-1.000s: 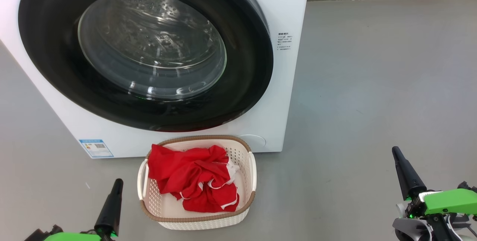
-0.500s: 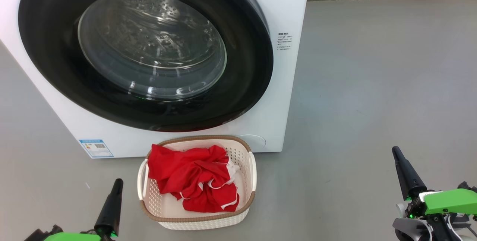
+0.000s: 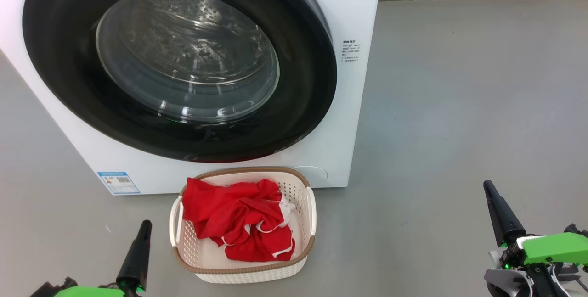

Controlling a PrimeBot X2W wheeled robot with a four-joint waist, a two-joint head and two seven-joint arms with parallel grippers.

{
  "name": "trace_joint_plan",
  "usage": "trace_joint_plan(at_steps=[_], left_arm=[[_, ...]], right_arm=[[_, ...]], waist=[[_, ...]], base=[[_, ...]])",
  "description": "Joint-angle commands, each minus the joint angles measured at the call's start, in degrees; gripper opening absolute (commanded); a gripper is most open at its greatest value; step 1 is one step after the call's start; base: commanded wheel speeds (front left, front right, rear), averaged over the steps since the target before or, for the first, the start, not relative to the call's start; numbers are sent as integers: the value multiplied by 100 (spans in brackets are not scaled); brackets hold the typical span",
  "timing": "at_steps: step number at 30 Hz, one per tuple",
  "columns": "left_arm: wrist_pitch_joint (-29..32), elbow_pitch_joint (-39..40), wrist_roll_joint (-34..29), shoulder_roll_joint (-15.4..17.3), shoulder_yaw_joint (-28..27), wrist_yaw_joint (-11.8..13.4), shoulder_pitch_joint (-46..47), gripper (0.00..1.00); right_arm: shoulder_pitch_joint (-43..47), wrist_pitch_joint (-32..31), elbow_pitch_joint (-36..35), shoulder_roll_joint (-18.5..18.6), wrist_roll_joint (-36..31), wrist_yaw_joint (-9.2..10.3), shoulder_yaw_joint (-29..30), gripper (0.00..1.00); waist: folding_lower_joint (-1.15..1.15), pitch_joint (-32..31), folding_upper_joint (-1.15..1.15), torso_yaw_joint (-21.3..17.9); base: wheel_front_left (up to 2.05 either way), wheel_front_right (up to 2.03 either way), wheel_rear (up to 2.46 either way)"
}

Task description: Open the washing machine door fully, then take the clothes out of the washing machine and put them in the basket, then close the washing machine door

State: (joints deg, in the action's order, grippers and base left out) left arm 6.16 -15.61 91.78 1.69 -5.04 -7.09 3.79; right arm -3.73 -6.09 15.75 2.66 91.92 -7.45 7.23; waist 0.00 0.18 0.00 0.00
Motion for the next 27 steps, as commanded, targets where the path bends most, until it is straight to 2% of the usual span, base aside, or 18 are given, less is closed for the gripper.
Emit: trace_joint_plan(at_steps=[1, 27], left_arm=[[33, 157, 39, 119, -148, -40, 239, 0], [33, 157, 39, 119, -148, -40, 239, 0]], right_arm=[[-245, -36, -173, 29, 28, -3, -76, 0], [-246, -39, -173, 26, 25, -3, -72, 0]], waist=[[0, 0, 0, 0], [0, 0, 0, 0]], base=[[0, 0, 0], [0, 0, 0]])
